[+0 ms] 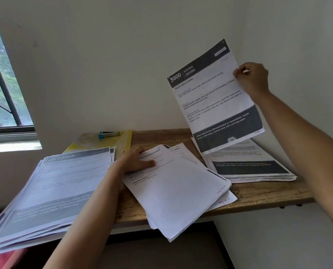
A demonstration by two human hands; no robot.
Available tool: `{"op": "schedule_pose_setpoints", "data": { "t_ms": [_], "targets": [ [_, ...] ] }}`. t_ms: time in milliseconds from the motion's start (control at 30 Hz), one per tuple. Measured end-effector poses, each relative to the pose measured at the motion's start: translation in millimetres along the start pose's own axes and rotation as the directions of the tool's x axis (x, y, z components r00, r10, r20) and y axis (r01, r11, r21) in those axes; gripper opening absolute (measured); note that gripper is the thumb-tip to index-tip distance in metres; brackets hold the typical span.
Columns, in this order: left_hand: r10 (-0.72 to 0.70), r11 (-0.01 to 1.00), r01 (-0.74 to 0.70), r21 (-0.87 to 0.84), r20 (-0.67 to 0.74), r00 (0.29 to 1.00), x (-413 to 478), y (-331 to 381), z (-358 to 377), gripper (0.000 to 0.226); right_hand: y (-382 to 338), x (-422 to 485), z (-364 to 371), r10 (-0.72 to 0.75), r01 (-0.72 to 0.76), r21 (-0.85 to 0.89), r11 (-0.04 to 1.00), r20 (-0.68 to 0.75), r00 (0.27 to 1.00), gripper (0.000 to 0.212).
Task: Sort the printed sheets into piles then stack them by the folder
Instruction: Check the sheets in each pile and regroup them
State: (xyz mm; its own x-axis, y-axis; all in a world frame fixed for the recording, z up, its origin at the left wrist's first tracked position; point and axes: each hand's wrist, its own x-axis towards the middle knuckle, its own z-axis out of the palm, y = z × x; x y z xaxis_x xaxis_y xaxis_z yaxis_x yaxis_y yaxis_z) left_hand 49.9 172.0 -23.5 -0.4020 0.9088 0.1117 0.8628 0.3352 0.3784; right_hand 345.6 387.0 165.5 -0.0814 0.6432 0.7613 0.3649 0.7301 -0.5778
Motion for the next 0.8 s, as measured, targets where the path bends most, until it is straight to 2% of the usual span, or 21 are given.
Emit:
{"op": "schedule_pose_setpoints", "data": {
  "t_ms": [167, 267, 333, 400, 467, 533, 667, 733, 800],
  "targets": [
    [-0.002, 1.0, 0.001, -0.009, -0.052, 0.999, -3, 5, -3, 0.043, 8, -3, 5, 0.091, -0.095, 0.047, 0.994, 0.081, 0.993, 0.023],
    [-0.054, 0.985, 0.039, -0.17, -0.084, 0.995, -2, 7, -4, 0.049, 16, -11, 16, 0.153, -0.172, 0.082, 0.982, 0.199, 0.968, 0.016],
    [-0.123, 0.893, 0.041, -0.448, -0.154, 0.98, 1, 3, -9, 0.063, 21, -24, 29, 0.17, -0.195, 0.05, 0.979, 0.318, 0.933, 0.018],
    [-0.195, 0.724, 0.001, -0.69, -0.204, 0.959, 0, 4, -15, 0.072, 24, -44, 45, 0.167, -0.179, -0.01, 0.984, 0.414, 0.895, 0.02],
    [-0.224, 0.558, 0.01, -0.83, -0.139, 0.965, 0, 4, -21, 0.076, 25, -71, 60, 0.159, -0.156, -0.048, 0.987, 0.493, 0.856, 0.016],
    [-0.216, 0.488, 0.011, -0.873, -0.109, 0.97, -1, 3, -23, 0.076, 24, -96, 73, 0.163, -0.16, -0.056, 0.986, 0.562, 0.811, 0.017],
    [-0.197, 0.561, 0.057, -0.826, -0.067, 0.978, -4, 4, -26, 0.083, 16, -132, 89, 0.193, -0.221, -0.033, 0.975, 0.624, 0.758, 0.018],
    [-0.175, 0.616, 0.043, -0.787, -0.083, 0.981, -4, 7, -25, 0.067, 15, -145, 95, 0.192, -0.247, 0.002, 0.969, 0.625, 0.757, 0.014],
    [-0.141, 0.743, -0.012, -0.669, -0.174, 0.975, -2, 9, -21, 0.047, 15, -156, 99, 0.204, -0.263, 0.007, 0.965, 0.608, 0.767, 0.014]
  ]
}}
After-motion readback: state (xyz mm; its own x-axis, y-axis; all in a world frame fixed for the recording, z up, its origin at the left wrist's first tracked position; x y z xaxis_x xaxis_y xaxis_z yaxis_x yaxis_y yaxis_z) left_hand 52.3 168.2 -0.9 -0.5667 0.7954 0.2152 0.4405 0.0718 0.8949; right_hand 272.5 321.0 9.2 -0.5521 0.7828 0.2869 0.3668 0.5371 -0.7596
